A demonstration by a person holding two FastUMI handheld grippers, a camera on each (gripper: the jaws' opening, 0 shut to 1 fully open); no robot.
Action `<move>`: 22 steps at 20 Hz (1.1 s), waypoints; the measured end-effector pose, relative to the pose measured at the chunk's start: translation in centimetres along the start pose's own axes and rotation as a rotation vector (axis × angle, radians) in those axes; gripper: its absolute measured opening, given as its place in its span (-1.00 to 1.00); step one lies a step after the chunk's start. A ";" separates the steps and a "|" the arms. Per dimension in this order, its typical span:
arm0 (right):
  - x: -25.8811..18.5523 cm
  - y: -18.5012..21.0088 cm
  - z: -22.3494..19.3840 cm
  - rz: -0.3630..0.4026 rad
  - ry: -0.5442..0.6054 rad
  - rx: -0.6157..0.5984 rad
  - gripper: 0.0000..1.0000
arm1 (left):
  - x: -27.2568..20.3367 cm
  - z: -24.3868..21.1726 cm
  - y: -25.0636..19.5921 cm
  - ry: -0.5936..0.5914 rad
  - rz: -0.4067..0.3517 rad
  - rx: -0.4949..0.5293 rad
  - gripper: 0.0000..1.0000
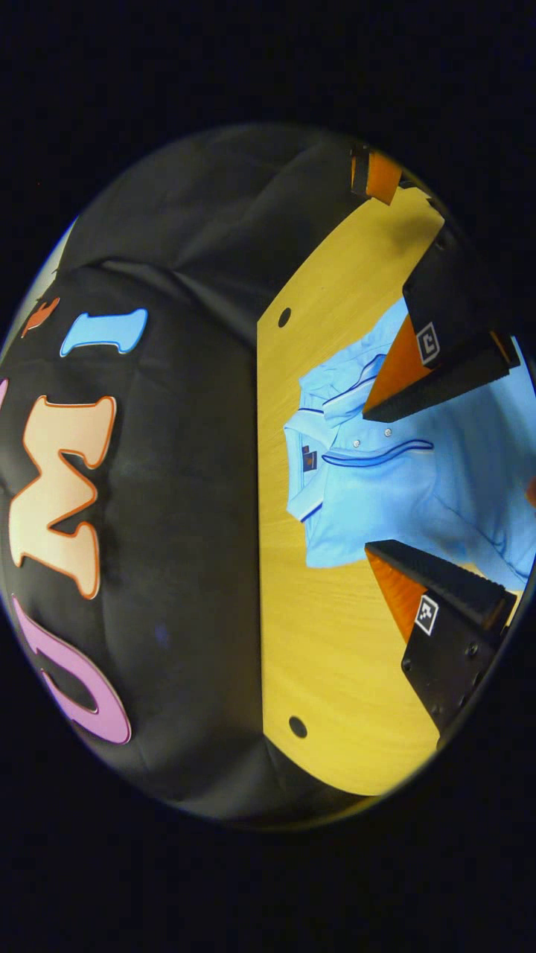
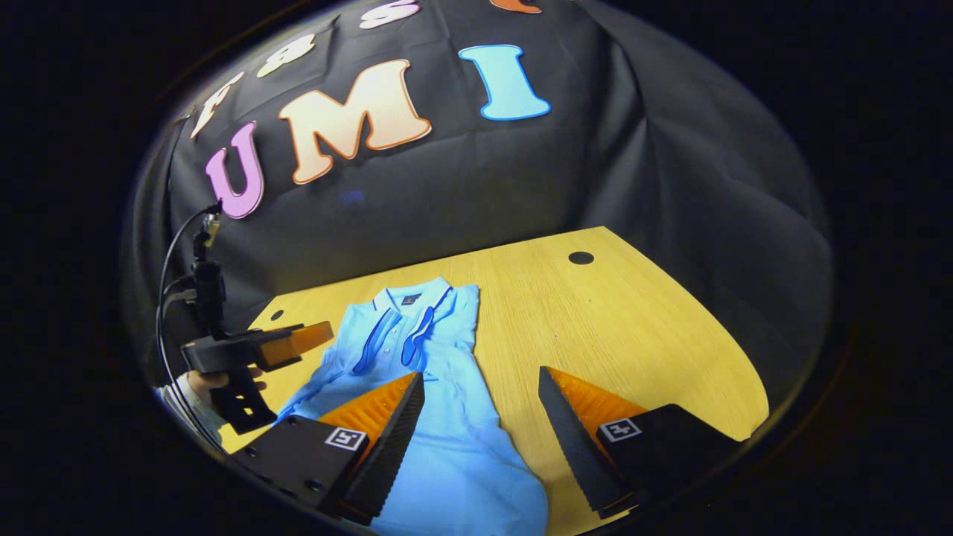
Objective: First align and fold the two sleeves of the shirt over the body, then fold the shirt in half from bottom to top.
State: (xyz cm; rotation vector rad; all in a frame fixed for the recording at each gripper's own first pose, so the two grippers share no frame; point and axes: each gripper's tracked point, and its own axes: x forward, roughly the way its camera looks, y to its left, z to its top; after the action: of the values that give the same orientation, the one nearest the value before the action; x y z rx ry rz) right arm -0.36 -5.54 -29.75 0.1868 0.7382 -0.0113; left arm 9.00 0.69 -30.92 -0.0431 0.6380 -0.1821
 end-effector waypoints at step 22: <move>-10.8 -3.2 -18.6 -0.032 0.184 -0.247 0.95 | -23.3 -21.1 3.0 0.145 0.174 0.008 0.93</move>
State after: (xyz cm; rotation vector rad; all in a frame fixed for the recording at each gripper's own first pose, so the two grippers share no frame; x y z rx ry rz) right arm -21.03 -6.07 -36.53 -0.0612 0.9189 0.0676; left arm -21.47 8.24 -34.47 0.0334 0.7822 -0.0196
